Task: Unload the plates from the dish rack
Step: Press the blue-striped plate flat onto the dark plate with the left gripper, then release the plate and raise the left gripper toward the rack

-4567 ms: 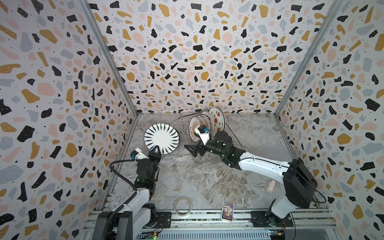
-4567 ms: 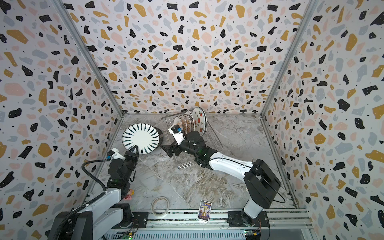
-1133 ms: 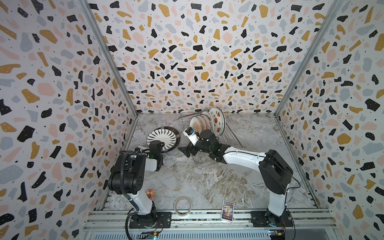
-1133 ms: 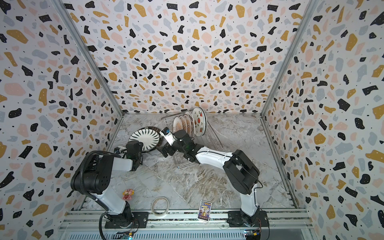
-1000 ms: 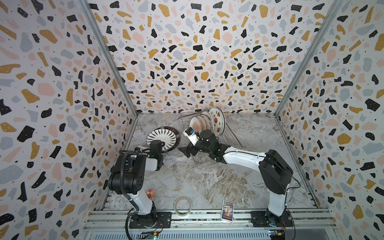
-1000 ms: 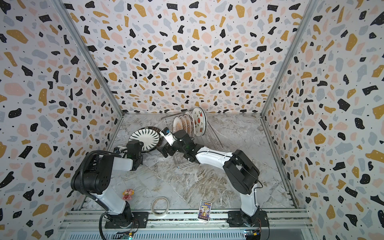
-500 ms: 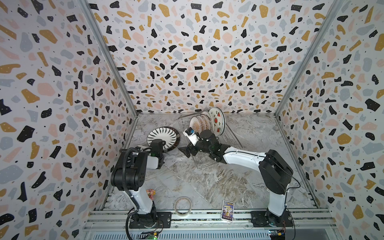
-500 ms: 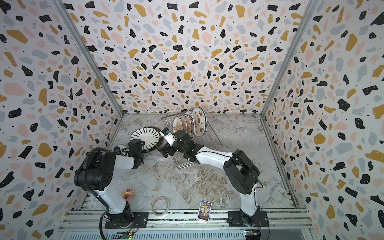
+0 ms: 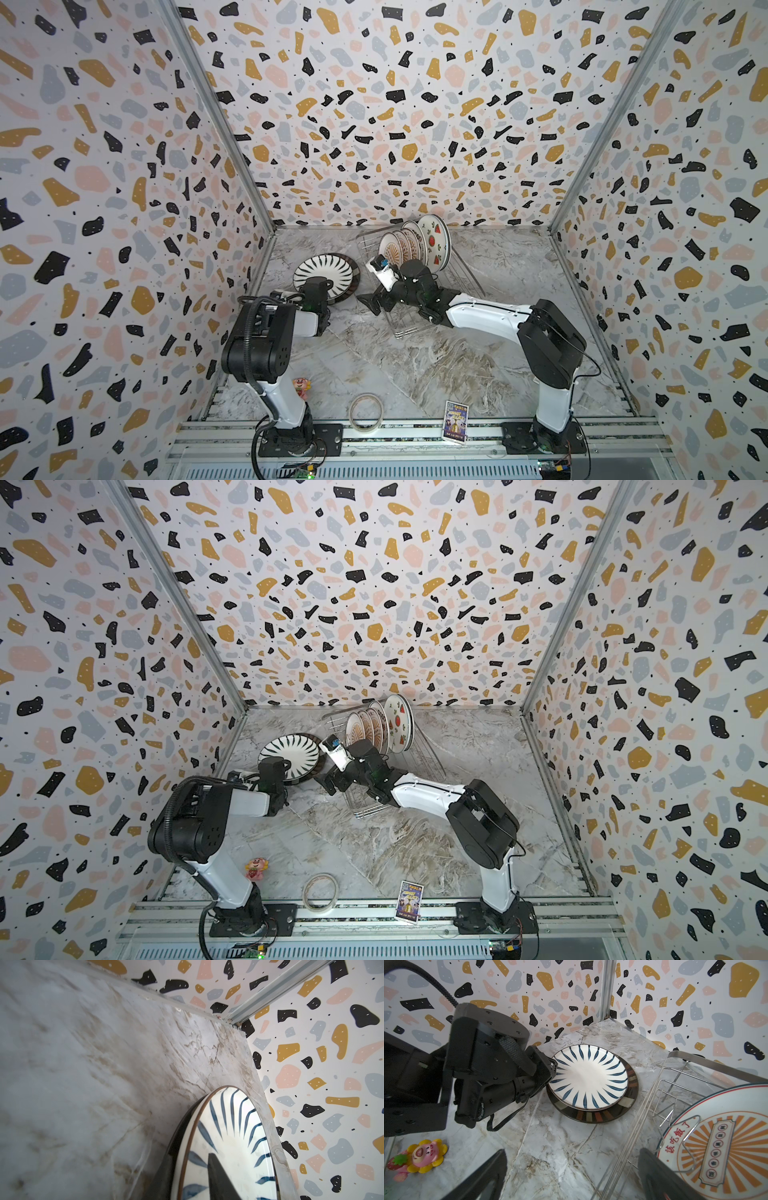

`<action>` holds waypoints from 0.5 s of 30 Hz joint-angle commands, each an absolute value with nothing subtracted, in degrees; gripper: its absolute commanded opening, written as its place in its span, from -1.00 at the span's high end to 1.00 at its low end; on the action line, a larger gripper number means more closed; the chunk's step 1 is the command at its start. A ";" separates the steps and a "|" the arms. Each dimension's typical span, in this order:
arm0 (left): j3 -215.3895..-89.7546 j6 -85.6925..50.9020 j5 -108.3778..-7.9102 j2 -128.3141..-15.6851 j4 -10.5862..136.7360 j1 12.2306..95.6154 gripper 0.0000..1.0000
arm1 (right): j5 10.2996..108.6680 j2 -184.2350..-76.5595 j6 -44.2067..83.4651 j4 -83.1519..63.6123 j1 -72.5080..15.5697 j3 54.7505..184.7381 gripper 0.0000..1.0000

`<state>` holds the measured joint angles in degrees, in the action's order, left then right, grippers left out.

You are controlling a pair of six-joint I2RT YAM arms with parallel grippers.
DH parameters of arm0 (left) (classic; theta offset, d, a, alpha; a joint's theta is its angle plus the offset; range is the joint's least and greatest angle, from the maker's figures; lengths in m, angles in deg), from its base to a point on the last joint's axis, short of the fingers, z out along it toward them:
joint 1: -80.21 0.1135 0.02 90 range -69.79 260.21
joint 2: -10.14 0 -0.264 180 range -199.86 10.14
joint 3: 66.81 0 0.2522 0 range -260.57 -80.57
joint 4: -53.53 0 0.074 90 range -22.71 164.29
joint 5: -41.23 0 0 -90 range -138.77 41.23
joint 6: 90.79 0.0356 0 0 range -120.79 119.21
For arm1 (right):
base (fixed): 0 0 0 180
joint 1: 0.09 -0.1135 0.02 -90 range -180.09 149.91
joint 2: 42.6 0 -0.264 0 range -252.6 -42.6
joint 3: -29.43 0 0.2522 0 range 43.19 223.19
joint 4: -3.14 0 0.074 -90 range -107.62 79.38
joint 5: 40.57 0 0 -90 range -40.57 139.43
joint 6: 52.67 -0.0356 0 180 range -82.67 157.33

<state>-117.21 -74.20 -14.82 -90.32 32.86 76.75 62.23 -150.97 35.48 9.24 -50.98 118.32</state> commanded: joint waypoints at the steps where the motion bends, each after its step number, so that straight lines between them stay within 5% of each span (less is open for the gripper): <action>1: -116.82 -72.30 -7.83 -89.11 39.25 76.46 0.20 | 62.10 -147.72 35.40 8.50 -51.32 119.14 -0.98; 15: -116.61 -70.81 -9.31 -87.88 37.58 76.43 0.33 | 62.79 -146.29 35.20 9.11 -51.28 118.27 -0.98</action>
